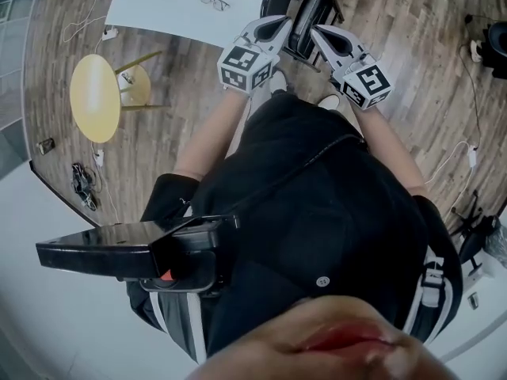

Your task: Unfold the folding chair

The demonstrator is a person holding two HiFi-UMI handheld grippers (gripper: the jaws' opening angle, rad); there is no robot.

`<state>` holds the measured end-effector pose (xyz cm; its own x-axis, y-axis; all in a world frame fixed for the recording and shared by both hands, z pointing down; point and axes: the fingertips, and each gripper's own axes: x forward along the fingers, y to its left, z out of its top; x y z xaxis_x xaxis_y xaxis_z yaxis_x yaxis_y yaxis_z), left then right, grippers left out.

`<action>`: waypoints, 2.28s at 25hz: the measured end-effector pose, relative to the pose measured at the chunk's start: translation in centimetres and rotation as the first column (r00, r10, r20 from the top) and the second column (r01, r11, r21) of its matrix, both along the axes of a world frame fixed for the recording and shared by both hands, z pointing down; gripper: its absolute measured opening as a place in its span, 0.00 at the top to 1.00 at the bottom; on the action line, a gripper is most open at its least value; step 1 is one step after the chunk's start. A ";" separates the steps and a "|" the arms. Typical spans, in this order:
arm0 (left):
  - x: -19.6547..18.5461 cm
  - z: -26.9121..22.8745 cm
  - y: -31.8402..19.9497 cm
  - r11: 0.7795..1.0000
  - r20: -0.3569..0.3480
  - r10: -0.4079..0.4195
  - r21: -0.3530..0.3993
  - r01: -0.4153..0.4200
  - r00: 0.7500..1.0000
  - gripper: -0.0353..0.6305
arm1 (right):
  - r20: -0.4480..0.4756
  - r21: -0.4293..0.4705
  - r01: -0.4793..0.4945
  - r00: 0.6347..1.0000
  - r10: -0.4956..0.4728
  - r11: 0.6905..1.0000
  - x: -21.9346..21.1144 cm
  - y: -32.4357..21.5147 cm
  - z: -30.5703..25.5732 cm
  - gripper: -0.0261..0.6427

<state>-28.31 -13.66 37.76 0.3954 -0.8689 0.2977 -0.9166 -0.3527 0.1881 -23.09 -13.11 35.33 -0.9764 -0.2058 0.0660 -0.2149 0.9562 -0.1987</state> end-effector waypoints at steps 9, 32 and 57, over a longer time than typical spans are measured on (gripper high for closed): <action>-8.4 9.9 -5.6 0.905 0.081 0.010 -0.424 0.025 0.997 0.74 | -0.041 -0.035 -0.068 0.997 0.067 0.997 -4.1 -1.8 1.5 0.95; -9.4 20.7 -8.1 0.724 0.055 -0.012 -0.688 0.047 0.998 0.77 | -0.102 -0.181 -0.301 0.953 0.286 0.936 -1.8 -2.9 5.7 0.95; 2.7 17.6 -9.3 0.785 -0.003 -0.034 -0.618 0.025 0.999 0.80 | -0.512 -0.407 -0.570 0.790 0.338 0.714 4.3 -8.2 28.9 0.94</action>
<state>-25.65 -22.97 55.35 0.3802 -0.5121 0.7702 -0.9206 -0.1293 0.3685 -18.83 -21.33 64.28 -0.6388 -0.4368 0.6333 -0.7597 0.4879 -0.4298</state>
